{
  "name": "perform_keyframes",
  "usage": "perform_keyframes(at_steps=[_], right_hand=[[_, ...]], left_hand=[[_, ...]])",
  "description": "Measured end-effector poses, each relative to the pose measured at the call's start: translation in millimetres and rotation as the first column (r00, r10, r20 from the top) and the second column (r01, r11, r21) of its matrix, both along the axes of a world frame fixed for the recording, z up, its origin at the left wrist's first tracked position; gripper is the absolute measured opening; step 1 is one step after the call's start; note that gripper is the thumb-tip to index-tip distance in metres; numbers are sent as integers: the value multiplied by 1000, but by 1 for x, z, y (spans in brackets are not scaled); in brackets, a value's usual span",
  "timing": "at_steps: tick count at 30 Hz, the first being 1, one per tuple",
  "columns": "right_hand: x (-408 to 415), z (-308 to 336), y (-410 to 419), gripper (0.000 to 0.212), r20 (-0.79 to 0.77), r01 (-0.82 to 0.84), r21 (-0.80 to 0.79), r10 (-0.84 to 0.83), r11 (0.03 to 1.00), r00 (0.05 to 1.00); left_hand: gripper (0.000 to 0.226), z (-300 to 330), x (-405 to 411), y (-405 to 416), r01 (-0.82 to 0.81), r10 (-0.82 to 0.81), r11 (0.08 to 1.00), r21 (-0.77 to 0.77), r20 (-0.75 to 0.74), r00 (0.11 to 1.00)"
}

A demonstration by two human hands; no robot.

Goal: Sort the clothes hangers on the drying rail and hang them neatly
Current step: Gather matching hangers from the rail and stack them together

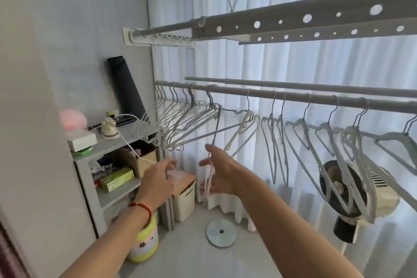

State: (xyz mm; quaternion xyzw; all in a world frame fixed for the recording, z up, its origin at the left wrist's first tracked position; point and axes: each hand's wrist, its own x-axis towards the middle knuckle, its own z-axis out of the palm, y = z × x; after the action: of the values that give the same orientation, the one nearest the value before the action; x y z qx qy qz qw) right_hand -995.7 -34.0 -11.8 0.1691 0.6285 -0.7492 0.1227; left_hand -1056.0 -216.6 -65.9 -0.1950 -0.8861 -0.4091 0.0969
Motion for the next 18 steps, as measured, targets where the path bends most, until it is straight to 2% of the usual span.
perform_keyframes(at_steps=[5, 8, 12, 15, 18], right_hand=[[-68, 35, 8, 53, -81, 183, 60, -177, 981, 981], [-96, 47, 17, 50, -127, 262, 148, -244, 954, 961], [-129, 41, 17, 72, -197, 373, 265, -329, 889, 924], [-147, 35, 12, 73, -232, 443, 242, -392, 863, 890], [-151, 31, 14, 66, -147, 450, 211, -427, 868, 892]], left_hand=[[34, 3, -20, -24, -22, 21, 1000, -12, -59, 998], [29, 15, -35, -28, 62, -62, 998, -5, -70, 996], [32, 42, -62, -20, 187, -183, 982, 22, -118, 976], [35, 50, -81, -19, 269, -262, 963, 33, -141, 955], [35, 56, -98, -21, 338, -325, 939, 63, -160, 932]])
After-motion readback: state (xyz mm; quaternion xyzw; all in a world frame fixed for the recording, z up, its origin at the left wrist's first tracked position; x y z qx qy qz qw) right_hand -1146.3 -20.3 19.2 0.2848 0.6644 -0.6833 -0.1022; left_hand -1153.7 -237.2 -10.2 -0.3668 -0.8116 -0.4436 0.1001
